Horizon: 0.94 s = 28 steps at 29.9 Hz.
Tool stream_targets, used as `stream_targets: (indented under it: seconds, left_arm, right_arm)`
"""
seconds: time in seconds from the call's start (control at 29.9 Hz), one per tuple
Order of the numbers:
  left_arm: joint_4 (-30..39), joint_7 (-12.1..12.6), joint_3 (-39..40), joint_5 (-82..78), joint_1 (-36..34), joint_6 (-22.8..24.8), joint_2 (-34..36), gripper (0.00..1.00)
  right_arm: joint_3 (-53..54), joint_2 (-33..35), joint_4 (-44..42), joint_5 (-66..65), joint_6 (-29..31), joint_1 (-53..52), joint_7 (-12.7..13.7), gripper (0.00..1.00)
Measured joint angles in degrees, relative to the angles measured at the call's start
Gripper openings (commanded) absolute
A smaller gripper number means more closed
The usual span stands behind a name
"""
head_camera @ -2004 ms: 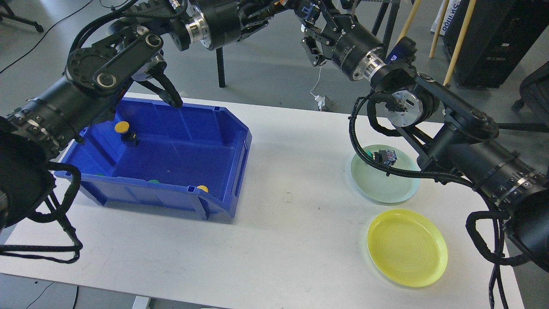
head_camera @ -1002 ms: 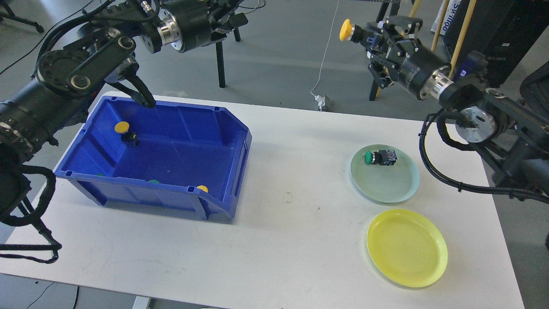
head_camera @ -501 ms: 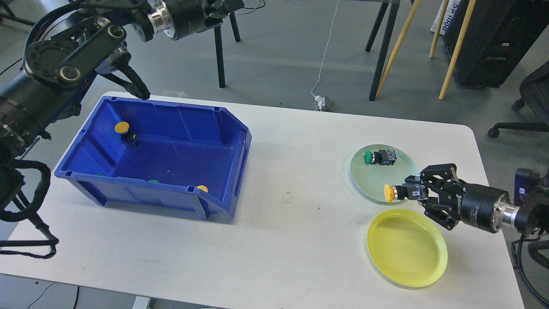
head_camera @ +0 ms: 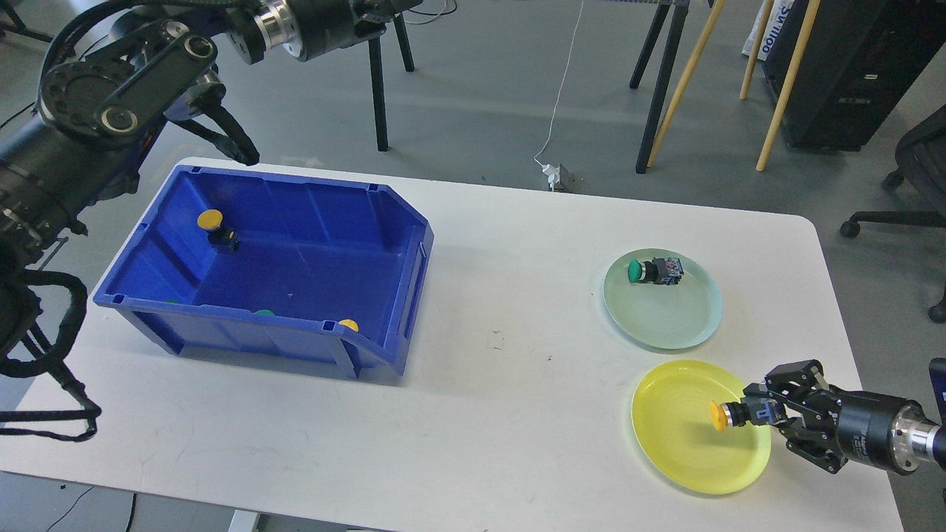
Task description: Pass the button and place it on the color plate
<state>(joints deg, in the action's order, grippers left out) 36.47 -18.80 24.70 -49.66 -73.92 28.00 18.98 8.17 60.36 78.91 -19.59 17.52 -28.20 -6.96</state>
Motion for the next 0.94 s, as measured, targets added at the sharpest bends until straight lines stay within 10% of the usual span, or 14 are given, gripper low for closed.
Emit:
stream_targets:
  seconds: [0.17,0.63,0.94]
  left_arm:
    - [0.00,-0.01,0.00,-0.07,-0.02,0.00,0.02,0.99]
    - [0.00,0.33,-0.09,-0.04,-1.09,0.00,0.00,0.99]
    - [-0.01,0.36,-0.10,-0.03,-1.14,0.00,-0.17,0.99]
  right_arm:
    - [0.51,-0.20,0.37,0.11,0.13,-0.37,0.01,0.95]
    - [24.63,0.82,-0.83,0.76,-0.36,-0.63,-0.01,0.98]
    - [31.55,-15.32,-14.88,-0.05,-6.58,-12.64,0.06,0.98]
